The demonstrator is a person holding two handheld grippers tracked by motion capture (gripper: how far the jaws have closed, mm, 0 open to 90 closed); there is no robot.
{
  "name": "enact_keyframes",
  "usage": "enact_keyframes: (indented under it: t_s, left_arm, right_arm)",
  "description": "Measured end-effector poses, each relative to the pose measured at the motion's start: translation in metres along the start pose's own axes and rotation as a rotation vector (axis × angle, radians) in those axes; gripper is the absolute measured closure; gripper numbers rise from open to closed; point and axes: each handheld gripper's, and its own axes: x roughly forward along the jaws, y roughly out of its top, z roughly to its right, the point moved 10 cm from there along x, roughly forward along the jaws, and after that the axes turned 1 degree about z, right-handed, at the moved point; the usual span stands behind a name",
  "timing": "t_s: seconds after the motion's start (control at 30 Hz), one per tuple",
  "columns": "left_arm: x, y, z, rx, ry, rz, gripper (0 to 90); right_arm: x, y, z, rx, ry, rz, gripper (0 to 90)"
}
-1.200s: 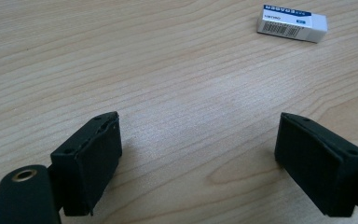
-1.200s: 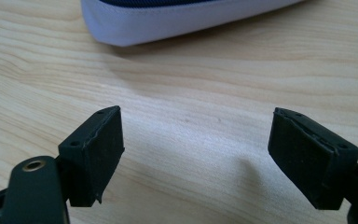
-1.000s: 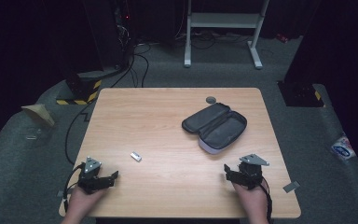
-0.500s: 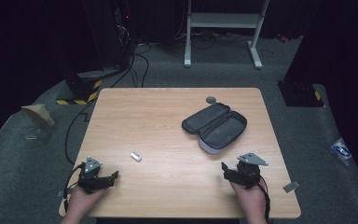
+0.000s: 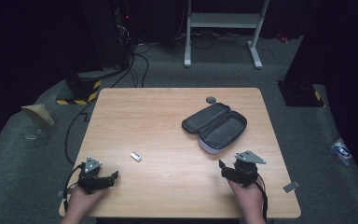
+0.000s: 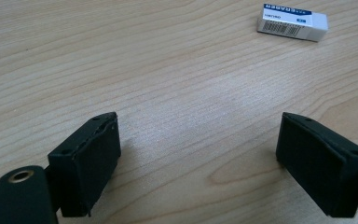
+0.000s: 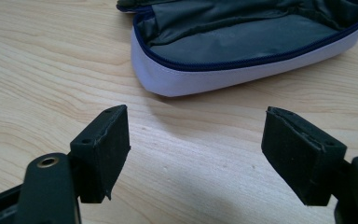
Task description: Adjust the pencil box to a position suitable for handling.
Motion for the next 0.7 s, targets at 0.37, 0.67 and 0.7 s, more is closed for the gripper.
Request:
enact_keyframes:
  t_s: [0.37, 0.67, 0.7]
  left_arm:
    - [0.0, 0.0, 0.0, -0.001, 0.003, 0.0, 13.9]
    - [0.0, 0.0, 0.0, -0.001, 0.003, 0.0, 13.9]
    - [0.0, 0.0, 0.0, 0.0, 0.004, 0.0, 13.9]
  right_arm:
    - [0.003, 0.014, -0.007, 0.018, 0.046, 0.022, 27.2]
    - [0.014, 0.019, -0.004, 0.01, 0.035, 0.011, 27.5]
    - [0.016, 0.02, -0.004, 0.012, 0.035, 0.009, 27.5]
